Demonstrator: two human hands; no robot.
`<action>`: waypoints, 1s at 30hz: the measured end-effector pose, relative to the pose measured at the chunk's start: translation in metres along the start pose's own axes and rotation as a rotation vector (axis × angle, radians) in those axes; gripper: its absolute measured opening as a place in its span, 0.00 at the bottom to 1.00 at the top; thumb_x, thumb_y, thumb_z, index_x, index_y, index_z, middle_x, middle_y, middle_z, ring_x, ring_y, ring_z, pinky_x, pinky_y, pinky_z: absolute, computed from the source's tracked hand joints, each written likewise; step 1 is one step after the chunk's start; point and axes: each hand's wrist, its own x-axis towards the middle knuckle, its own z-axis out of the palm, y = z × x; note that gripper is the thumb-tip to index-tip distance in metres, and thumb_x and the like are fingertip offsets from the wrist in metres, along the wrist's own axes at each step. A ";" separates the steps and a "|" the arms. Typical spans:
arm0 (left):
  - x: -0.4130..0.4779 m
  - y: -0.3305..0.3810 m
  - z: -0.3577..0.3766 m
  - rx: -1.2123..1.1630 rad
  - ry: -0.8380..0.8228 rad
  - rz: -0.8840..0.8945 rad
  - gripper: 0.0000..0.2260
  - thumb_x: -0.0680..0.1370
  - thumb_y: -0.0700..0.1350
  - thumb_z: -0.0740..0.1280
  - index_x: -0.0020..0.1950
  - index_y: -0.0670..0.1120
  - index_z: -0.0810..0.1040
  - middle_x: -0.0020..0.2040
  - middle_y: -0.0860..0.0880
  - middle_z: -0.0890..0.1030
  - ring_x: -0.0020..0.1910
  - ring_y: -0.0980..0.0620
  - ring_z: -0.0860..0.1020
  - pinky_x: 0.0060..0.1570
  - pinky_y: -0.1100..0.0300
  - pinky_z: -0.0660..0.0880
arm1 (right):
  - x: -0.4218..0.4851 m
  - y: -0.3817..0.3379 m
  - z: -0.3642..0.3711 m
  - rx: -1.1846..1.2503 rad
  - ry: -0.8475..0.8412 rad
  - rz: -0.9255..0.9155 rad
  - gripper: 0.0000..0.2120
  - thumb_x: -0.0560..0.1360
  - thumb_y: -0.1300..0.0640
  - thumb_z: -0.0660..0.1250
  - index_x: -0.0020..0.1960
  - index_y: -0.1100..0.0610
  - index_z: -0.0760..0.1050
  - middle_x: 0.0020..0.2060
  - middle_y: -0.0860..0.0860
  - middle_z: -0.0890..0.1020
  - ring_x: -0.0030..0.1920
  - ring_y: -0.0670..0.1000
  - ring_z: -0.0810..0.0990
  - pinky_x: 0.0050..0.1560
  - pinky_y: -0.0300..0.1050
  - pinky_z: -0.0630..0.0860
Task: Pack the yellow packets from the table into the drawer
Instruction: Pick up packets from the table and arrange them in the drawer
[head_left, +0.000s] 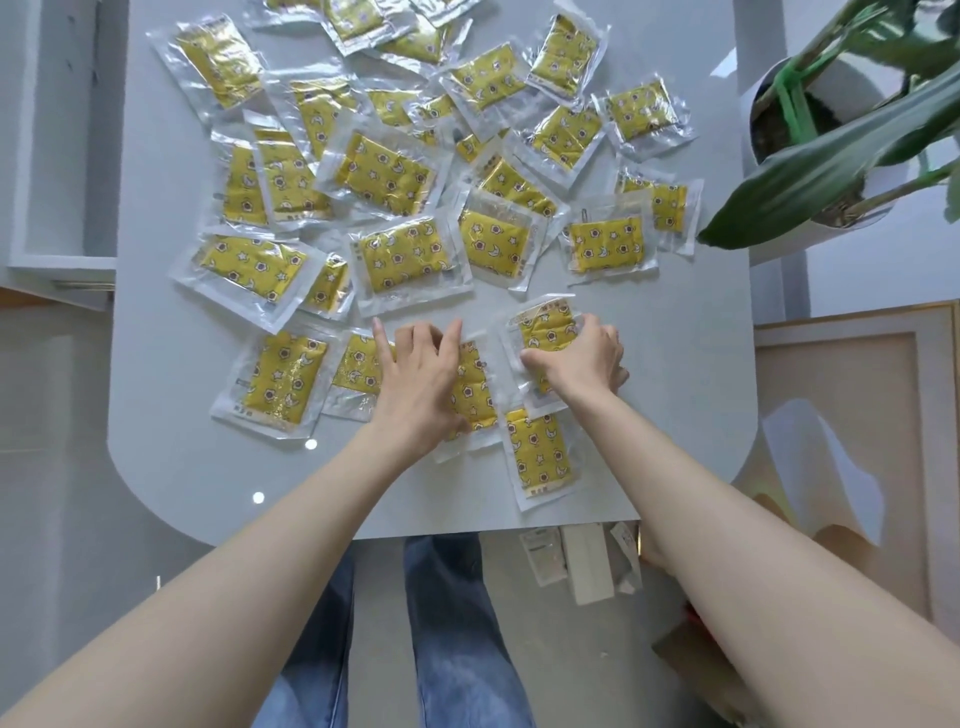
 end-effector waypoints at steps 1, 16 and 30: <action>0.001 0.002 -0.001 0.000 -0.004 0.002 0.48 0.63 0.57 0.77 0.75 0.45 0.55 0.62 0.44 0.63 0.67 0.43 0.60 0.71 0.37 0.36 | -0.001 0.002 -0.001 0.030 -0.012 -0.020 0.27 0.68 0.47 0.75 0.62 0.54 0.71 0.61 0.52 0.72 0.61 0.54 0.73 0.63 0.50 0.68; -0.019 0.011 -0.022 -0.088 0.118 -0.021 0.09 0.76 0.44 0.65 0.53 0.43 0.70 0.46 0.47 0.80 0.53 0.43 0.76 0.72 0.42 0.36 | -0.065 0.075 -0.038 0.452 -0.394 -0.080 0.04 0.73 0.59 0.72 0.42 0.52 0.80 0.40 0.49 0.84 0.43 0.50 0.84 0.42 0.42 0.82; -0.053 -0.020 -0.030 -0.831 0.104 -0.286 0.25 0.63 0.49 0.79 0.57 0.46 0.78 0.51 0.50 0.78 0.50 0.51 0.76 0.45 0.59 0.74 | -0.063 0.075 0.004 0.067 -0.131 -0.084 0.33 0.62 0.53 0.79 0.60 0.56 0.67 0.60 0.55 0.68 0.63 0.56 0.66 0.61 0.43 0.64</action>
